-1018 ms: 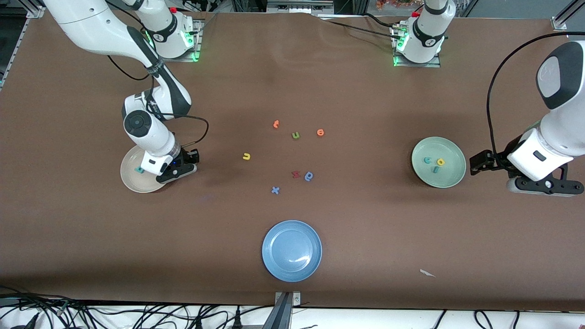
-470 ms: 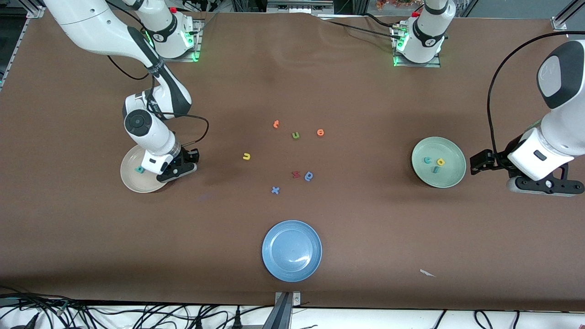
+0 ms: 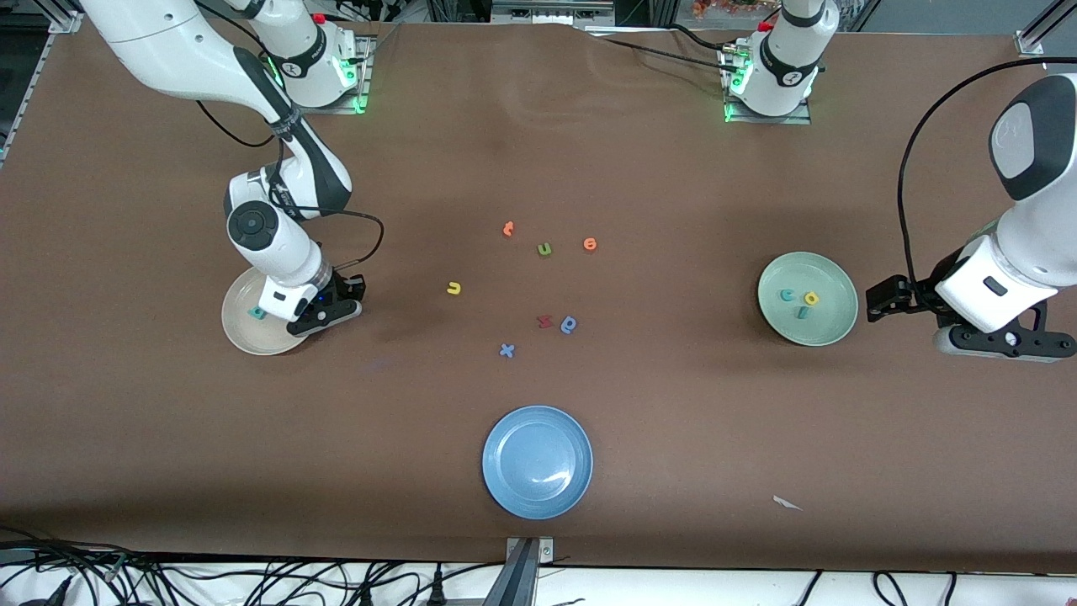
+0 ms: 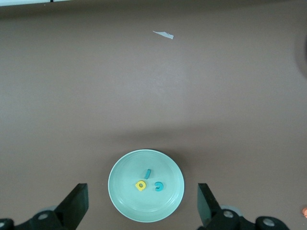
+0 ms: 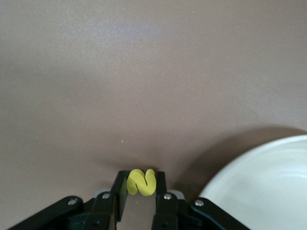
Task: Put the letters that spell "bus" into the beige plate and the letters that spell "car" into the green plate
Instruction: 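Lower the yellow s onto the beige plate and open the right gripper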
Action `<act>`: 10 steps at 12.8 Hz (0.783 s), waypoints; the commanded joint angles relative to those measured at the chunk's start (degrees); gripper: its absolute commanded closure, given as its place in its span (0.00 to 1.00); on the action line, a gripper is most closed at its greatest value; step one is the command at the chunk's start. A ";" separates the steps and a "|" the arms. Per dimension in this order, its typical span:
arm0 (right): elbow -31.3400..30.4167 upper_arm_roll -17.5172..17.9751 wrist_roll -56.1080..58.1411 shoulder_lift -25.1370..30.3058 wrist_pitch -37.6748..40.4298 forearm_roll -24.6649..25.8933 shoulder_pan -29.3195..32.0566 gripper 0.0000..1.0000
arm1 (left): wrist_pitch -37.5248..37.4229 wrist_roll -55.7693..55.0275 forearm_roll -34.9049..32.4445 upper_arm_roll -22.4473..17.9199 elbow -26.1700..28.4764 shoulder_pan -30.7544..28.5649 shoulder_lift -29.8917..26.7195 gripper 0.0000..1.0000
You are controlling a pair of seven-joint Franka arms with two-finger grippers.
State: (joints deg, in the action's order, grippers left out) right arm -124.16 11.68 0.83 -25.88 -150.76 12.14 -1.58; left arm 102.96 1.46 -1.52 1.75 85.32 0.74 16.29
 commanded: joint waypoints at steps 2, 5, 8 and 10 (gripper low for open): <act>-0.03 0.19 5.47 6.36 7.41 0.25 1.13 0.84 | -1.01 0.91 1.79 0.10 -1.04 0.14 -0.12 0.00; -0.03 0.19 13.11 6.37 7.41 0.34 5.78 0.81 | -1.01 0.91 1.88 0.27 -1.12 0.32 -0.12 0.00; -0.20 0.19 18.93 5.84 7.24 0.17 9.66 0.81 | -1.01 0.91 1.79 0.27 -2.35 0.49 -0.12 0.00; -0.29 0.10 18.16 5.49 7.24 0.08 9.93 0.70 | -1.01 0.91 1.79 0.27 -2.53 0.58 -0.12 0.00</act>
State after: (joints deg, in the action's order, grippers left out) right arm -123.93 11.17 18.70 -20.38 -143.48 12.14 7.94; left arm 102.97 1.46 -1.52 2.33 83.94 1.06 16.27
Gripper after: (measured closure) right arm 0.722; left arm 0.000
